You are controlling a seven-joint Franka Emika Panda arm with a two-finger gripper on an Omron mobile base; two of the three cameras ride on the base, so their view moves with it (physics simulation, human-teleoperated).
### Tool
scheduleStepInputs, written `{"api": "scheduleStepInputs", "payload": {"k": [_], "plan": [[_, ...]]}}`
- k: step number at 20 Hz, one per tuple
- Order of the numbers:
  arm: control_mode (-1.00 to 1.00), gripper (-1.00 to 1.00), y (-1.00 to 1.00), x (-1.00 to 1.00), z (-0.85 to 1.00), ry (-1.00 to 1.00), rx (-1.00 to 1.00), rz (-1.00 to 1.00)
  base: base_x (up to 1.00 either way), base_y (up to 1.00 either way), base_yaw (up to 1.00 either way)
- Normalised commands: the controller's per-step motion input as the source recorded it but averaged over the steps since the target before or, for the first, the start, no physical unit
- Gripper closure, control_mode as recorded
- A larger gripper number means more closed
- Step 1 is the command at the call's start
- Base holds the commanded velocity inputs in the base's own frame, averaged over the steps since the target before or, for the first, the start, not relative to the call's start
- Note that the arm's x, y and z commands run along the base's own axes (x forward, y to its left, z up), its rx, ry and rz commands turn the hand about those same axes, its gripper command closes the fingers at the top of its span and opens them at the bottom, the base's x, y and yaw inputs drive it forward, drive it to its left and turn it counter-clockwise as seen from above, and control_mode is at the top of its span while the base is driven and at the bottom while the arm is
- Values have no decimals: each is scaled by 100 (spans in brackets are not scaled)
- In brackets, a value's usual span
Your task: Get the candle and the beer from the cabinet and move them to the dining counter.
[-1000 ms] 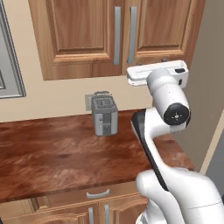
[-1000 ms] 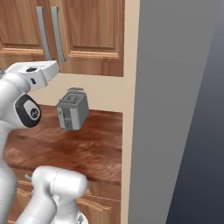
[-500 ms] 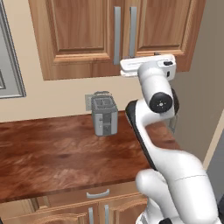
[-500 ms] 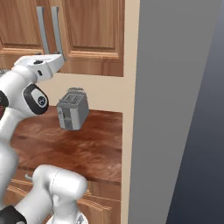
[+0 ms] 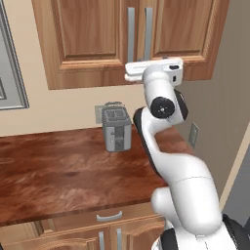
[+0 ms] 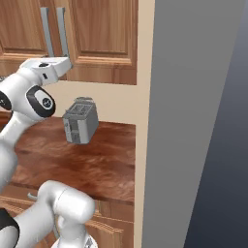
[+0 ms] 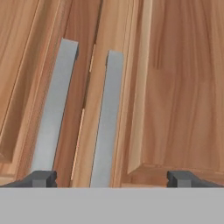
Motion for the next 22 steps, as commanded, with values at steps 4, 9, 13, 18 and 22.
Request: {"api": "scheduleStepInputs", "payload": {"k": [4, 9, 13, 18, 22], "plan": [[-100, -100, 0, 38, 0, 0, 0, 0, 0, 0, 0], [-100, -100, -1, 39, 0, 0, 0, 0, 0, 0, 0], [-100, -100, 0, 45, 0, 0, 0, 0, 0, 0, 0], [-100, -100, 0, 41, 0, 0, 0, 0, 0, 0, 0], [-100, -100, 0, 36, 0, 0, 0, 0, 0, 0, 0]]}}
